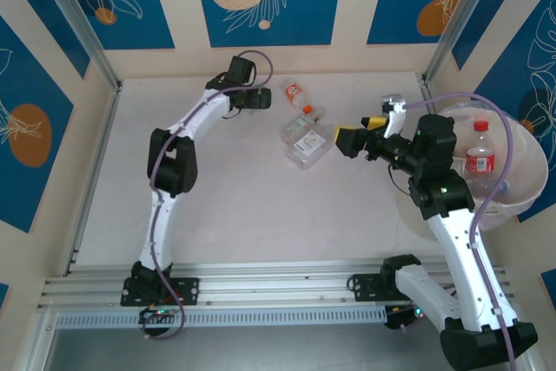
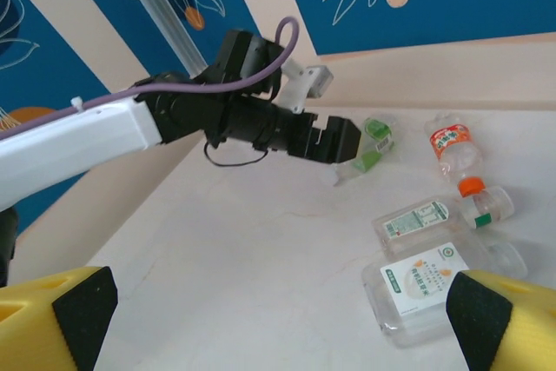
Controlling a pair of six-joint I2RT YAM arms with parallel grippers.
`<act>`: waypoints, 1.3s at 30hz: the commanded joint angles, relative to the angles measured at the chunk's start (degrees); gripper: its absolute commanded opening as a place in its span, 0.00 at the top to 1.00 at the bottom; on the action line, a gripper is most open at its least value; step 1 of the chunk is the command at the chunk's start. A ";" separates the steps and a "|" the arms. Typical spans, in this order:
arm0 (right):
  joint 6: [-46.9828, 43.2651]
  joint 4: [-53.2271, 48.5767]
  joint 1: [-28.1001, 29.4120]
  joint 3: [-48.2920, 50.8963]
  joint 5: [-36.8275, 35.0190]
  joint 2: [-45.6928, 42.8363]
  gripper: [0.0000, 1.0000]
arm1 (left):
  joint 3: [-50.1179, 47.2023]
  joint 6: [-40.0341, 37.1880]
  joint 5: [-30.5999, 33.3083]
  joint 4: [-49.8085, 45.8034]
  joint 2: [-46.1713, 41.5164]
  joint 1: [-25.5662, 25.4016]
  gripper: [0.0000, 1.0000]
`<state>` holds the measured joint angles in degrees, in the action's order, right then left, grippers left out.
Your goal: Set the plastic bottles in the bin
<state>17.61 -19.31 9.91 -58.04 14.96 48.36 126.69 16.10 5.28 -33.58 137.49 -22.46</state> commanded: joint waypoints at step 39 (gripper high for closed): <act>-2.33 -4.30 2.39 1.04 -14.17 -4.51 0.00 | 40.90 -1.53 -9.71 -18.71 26.99 1.94 0.50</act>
<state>13.74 -24.84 11.99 -58.74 2.04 45.30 165.93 16.08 -1.30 -48.10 165.84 -20.64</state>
